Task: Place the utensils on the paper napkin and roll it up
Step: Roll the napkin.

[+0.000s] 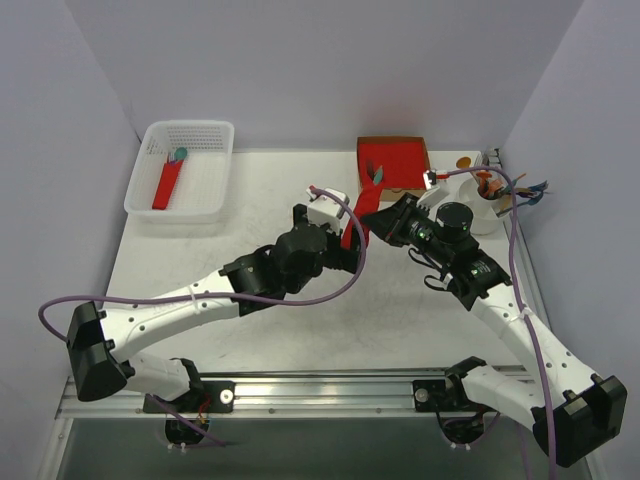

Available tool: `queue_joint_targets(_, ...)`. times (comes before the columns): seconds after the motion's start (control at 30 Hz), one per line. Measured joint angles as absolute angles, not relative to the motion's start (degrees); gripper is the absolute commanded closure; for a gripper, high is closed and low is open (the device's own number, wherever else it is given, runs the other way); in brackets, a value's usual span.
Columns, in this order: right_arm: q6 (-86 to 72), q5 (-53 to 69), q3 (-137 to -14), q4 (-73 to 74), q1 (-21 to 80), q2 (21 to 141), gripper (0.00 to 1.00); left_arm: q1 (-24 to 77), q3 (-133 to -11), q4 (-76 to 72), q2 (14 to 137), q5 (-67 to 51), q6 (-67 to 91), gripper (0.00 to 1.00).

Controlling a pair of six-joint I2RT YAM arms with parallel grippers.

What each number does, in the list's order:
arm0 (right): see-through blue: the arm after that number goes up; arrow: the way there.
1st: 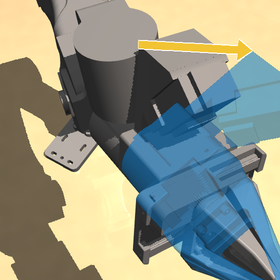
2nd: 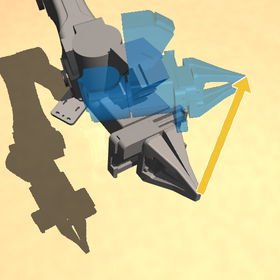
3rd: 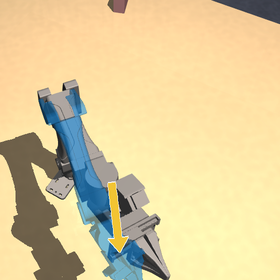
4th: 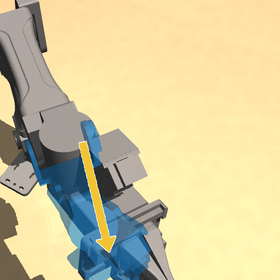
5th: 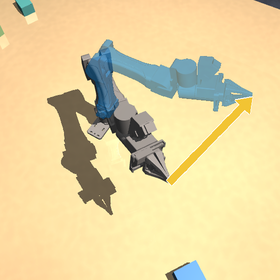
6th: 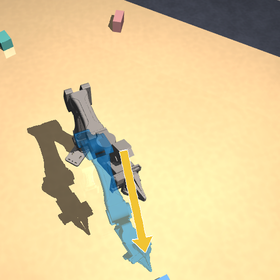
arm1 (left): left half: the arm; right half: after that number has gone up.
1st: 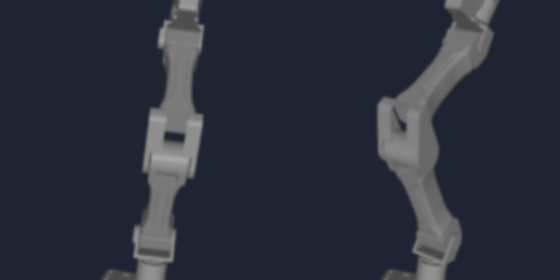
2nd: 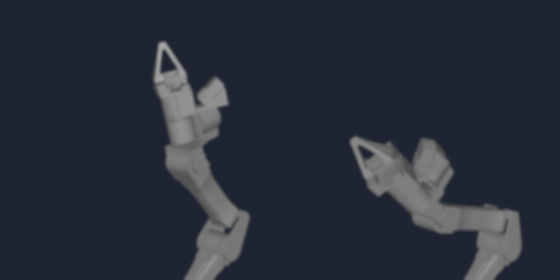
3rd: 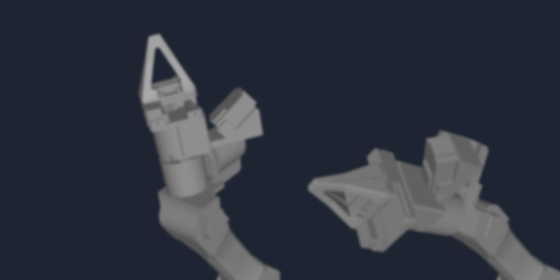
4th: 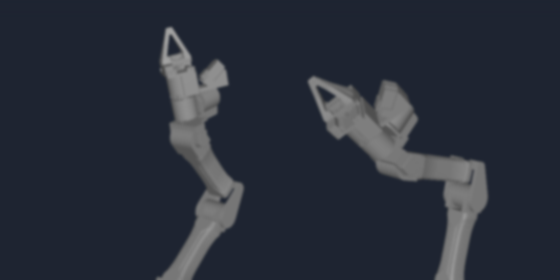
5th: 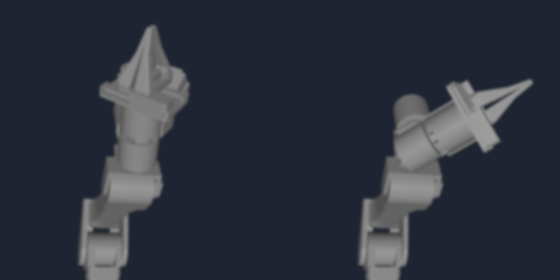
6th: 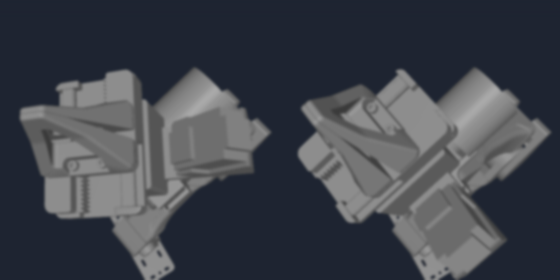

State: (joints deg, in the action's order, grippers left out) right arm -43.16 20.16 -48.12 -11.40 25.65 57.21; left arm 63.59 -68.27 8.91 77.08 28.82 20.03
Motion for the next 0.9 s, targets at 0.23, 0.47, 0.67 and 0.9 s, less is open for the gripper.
queue_joint_targets(0.23,-43.4,20.2,-48.1,-11.4,25.6,57.2,1.0,62.9,-71.1,7.7,79.4,28.1,19.4,0.01)
queue_joint_targets(0.47,-43.4,20.1,-48.1,-11.4,25.6,57.2,1.0,62.9,-72.0,7.6,81.8,28.1,18.5,0.07)
queue_joint_targets(0.67,-43.5,19.8,-48.1,-11.4,25.6,57.2,1.0,63.5,-71.5,7.4,81.8,30.0,17.9,0.1)
queue_joint_targets(0.9,-43.5,19.7,-48.1,-11.3,26.0,57.2,1.0,63.8,-70.0,7.4,81.5,31.5,18.0,0.11)
